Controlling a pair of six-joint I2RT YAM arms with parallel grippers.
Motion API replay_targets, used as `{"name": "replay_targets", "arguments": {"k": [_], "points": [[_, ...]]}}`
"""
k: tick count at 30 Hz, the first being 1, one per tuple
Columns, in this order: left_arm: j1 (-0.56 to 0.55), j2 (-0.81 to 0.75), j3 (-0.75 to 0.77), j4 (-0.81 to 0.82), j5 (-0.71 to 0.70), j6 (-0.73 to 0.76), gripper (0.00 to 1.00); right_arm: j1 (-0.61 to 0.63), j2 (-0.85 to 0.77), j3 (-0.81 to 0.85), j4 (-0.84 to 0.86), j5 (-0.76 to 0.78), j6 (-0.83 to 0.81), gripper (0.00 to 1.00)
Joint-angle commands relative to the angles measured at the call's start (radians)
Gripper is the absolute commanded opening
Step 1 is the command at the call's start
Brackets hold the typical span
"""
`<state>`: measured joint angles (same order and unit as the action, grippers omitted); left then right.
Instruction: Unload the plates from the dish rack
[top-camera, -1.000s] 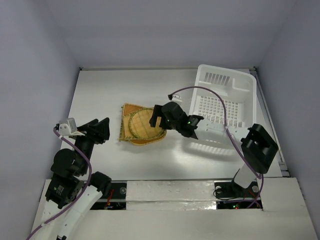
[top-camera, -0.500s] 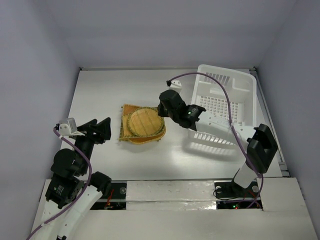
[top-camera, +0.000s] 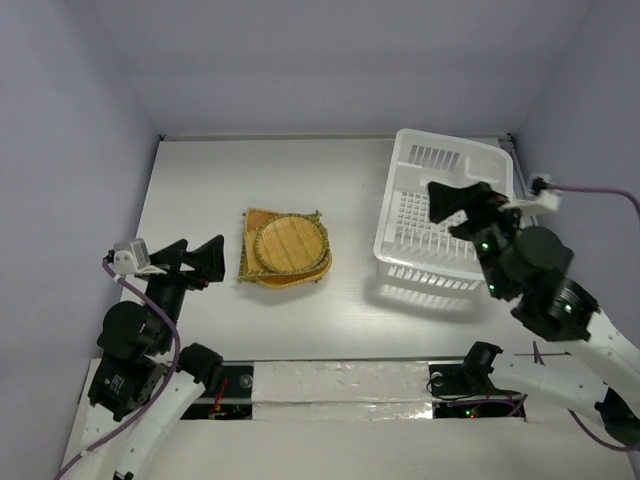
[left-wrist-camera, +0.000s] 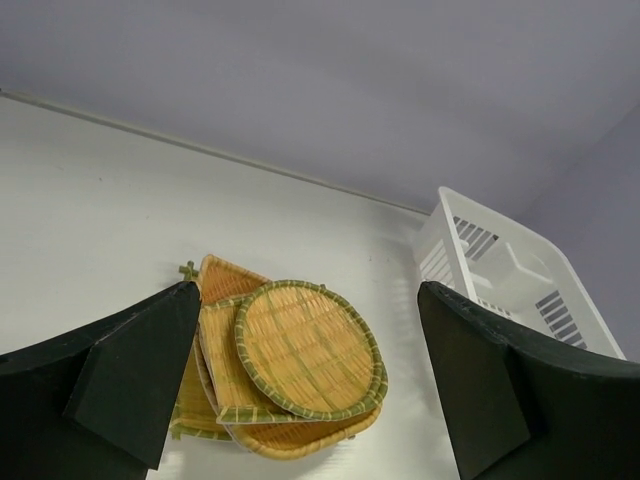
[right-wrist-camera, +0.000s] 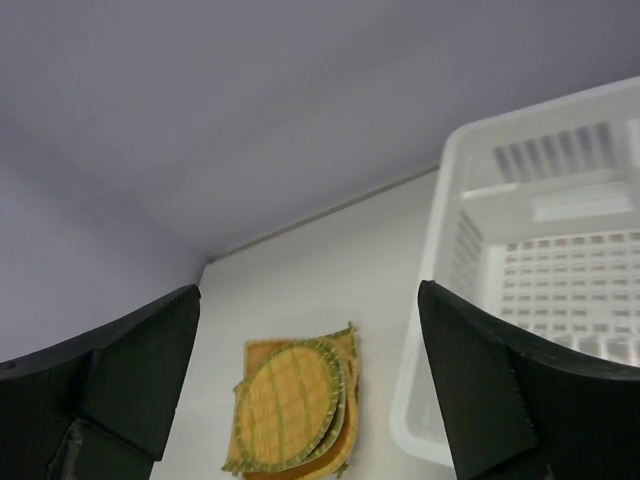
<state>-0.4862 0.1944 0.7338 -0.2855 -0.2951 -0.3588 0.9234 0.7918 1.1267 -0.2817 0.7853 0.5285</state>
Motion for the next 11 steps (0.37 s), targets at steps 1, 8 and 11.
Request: {"name": "replay_targets", "arguments": {"k": [1, 8, 11], "points": [[0.005, 0.022, 0.078, 0.029, -0.018, 0.021, 0.89, 0.003, -0.138, -0.065, -0.117, 0.256, 0.014, 0.96], [0.005, 0.024, 0.138, 0.000, -0.044, 0.055, 0.90, 0.003, -0.382, -0.229, -0.047, 0.266, 0.005, 0.94], [0.005, 0.007, 0.089, -0.001, -0.035, 0.043, 0.91, 0.003, -0.365, -0.232, -0.054, 0.233, 0.004, 0.94]]}}
